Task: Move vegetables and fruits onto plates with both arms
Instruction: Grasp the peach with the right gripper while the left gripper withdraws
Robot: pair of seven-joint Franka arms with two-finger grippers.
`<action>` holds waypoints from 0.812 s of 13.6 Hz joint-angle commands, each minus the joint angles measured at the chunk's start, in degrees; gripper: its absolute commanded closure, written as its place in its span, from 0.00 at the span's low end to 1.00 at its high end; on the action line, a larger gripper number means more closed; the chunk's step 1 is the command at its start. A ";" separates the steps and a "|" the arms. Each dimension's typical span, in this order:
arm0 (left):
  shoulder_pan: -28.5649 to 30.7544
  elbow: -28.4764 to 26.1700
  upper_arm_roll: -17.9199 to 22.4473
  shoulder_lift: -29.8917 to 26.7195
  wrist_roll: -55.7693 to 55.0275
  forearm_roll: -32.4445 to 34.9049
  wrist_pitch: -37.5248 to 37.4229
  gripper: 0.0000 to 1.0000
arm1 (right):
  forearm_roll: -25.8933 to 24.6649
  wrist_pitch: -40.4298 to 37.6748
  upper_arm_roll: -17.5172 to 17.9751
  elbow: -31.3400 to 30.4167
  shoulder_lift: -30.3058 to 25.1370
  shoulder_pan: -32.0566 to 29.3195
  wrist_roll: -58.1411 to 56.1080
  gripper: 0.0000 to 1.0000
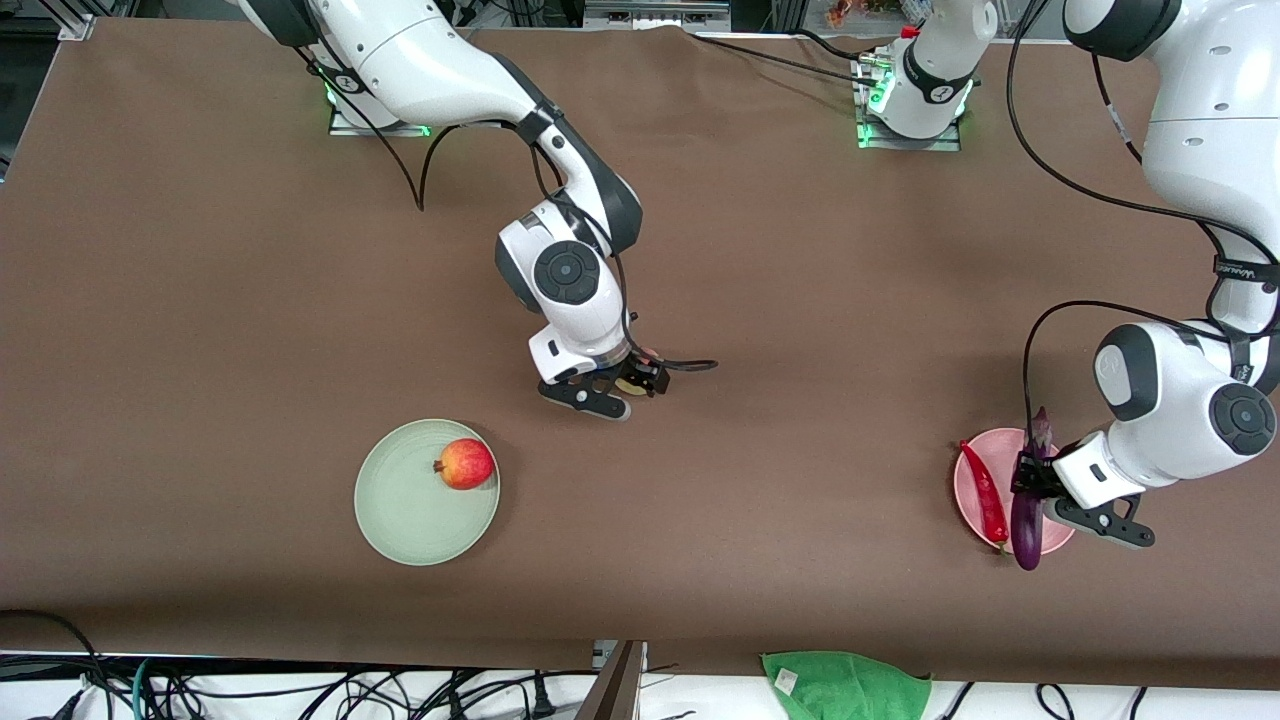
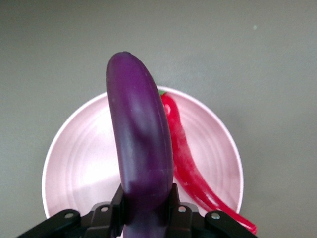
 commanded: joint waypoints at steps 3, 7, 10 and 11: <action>0.73 -0.27 -0.04 0.71 1.66 -0.96 0.51 0.47 | 0.43 2.74 -0.03 -2.92 0.58 1.77 2.79 0.01; 0.12 2.62 -0.47 -0.43 0.52 -1.48 -3.24 0.00 | 0.34 4.31 -0.03 -3.35 1.20 2.56 4.82 0.01; -2.16 5.97 -0.13 -2.43 -2.63 -7.72 -12.57 0.00 | -0.10 6.96 -0.03 -5.03 1.11 2.56 3.86 0.36; -2.86 5.88 -0.12 -4.36 -5.26 -7.47 -13.80 0.00 | -0.44 6.96 -0.12 -4.94 0.94 2.21 2.64 0.53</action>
